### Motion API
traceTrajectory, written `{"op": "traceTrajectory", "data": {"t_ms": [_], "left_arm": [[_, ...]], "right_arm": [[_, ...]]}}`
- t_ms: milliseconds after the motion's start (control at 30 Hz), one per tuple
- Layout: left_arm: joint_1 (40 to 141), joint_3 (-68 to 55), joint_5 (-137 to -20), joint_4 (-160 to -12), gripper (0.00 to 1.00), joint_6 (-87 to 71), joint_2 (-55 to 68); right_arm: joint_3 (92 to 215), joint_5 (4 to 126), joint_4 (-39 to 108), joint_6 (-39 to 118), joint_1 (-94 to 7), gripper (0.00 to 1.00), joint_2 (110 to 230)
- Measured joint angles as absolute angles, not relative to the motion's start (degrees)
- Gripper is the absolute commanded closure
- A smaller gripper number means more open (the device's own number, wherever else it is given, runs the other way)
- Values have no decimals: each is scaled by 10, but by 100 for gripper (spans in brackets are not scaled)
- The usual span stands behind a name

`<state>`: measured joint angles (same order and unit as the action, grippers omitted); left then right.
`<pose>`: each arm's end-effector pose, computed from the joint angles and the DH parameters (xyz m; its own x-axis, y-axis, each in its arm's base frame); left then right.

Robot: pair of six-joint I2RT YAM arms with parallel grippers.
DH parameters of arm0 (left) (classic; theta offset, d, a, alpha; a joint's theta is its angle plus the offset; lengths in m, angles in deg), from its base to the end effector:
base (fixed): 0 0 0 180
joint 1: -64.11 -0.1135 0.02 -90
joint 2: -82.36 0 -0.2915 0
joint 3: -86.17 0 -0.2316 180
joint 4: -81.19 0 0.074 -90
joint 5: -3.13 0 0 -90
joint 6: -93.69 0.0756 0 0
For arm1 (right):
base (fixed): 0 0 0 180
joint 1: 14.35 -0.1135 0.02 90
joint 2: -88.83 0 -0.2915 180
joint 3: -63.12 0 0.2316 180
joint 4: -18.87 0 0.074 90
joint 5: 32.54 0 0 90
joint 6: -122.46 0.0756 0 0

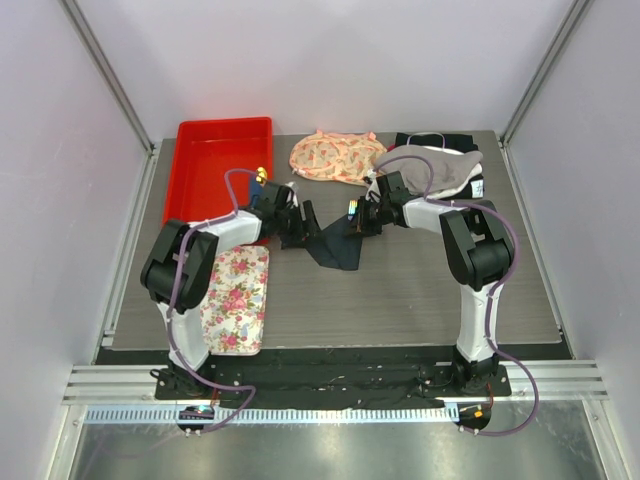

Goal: Place the utensils on the paper napkin and roll it up

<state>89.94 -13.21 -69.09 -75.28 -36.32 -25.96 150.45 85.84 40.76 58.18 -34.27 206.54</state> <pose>0.3573 -0.1986 0.1687 -0.9149 -0.2373 -0.3266 -0.0016 0.8111 -0.5849 0.4027 0.1841 0.1433 -0.9187 0.0732 -0.3882 -0.1937 0.7729 0.6043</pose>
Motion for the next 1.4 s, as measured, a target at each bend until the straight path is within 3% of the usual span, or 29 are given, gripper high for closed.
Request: {"op": "traceTrajectory", "data": {"t_ms": [433, 867, 1167, 1400], "left_arm": [[903, -166, -577, -960, 25, -424, -305], [893, -140, -486, -1058, 23, -406, -368], [870, -105, -420, -1022, 19, -349, -387], [857, -79, -383, -949, 31, -289, -390]], "right_arm": [[1504, 859, 408, 583, -343, 99, 2066], [1507, 864, 404, 585, -343, 99, 2071], [1509, 865, 400, 585, -343, 99, 2072], [1509, 866, 400, 585, -342, 99, 2072]]}}
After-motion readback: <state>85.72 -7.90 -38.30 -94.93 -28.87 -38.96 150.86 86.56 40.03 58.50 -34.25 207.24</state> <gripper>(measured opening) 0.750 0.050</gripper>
